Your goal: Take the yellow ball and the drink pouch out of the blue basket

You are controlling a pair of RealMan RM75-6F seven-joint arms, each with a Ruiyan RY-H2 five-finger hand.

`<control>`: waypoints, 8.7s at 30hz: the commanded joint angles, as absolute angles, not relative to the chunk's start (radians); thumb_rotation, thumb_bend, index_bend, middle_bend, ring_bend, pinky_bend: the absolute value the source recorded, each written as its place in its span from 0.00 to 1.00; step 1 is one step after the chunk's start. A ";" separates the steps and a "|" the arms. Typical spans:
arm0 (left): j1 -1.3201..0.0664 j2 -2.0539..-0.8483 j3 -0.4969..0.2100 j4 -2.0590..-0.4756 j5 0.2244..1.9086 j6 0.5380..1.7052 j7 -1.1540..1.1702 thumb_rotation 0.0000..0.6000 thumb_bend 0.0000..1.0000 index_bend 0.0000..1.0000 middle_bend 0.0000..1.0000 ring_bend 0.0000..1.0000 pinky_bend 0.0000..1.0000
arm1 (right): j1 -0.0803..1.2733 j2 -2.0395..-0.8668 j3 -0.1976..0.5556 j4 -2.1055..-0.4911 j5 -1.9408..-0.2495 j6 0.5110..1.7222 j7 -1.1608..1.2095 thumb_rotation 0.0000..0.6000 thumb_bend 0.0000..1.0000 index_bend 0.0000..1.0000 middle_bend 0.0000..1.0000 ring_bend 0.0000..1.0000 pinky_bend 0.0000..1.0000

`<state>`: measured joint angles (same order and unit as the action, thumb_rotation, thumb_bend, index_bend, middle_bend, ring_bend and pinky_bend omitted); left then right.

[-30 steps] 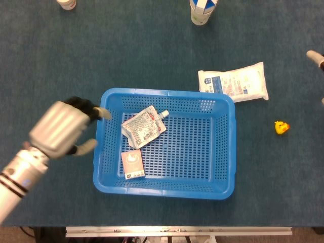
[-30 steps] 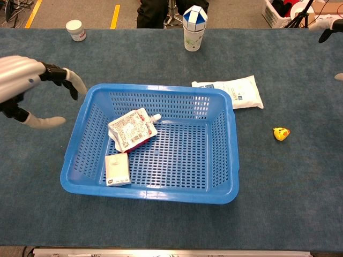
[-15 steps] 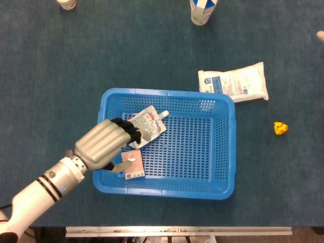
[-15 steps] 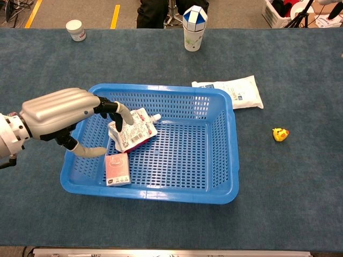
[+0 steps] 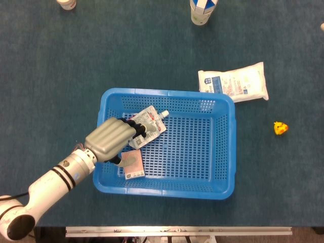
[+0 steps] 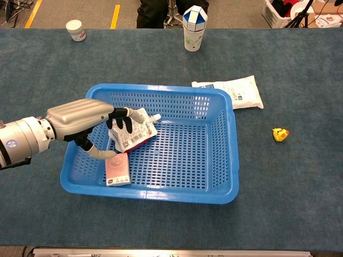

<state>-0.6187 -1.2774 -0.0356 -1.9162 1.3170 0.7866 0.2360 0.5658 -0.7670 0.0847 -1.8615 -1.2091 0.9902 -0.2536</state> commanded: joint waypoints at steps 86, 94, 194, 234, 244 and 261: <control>-0.787 -1.423 0.015 -1.927 0.978 0.928 0.474 1.00 0.27 0.00 0.00 0.00 0.15 | 0.489 -0.718 0.123 -1.886 -1.267 1.000 -0.205 1.00 0.22 0.06 0.26 0.16 0.37; -0.789 -1.439 0.028 -1.913 0.986 0.933 0.496 1.00 0.27 0.00 0.00 0.00 0.13 | 0.481 -0.714 0.124 -1.879 -1.276 1.003 -0.188 1.00 0.22 0.06 0.26 0.16 0.37; -0.734 -1.323 -0.119 -1.963 1.126 1.020 0.305 1.00 0.27 0.33 0.32 0.26 0.58 | 0.483 -0.722 0.149 -1.868 -1.236 0.984 -0.185 1.00 0.22 0.06 0.28 0.16 0.37; -0.707 -1.213 -0.125 -1.759 0.825 1.007 0.337 1.00 0.27 0.11 0.11 0.03 0.22 | 0.431 -0.727 0.131 -1.906 -1.187 1.099 -0.289 1.00 0.22 0.06 0.28 0.16 0.37; -0.511 -1.194 -0.028 -1.861 1.081 1.329 0.336 1.00 0.27 0.16 0.14 0.04 0.22 | 0.338 -0.759 0.105 -1.927 -1.252 1.256 -0.310 1.00 0.22 0.06 0.28 0.16 0.37; -0.276 -1.113 0.074 -1.916 1.205 1.490 0.288 1.00 0.27 0.19 0.16 0.04 0.22 | 0.272 -0.784 0.085 -1.964 -1.251 1.316 -0.350 1.00 0.22 0.06 0.28 0.16 0.37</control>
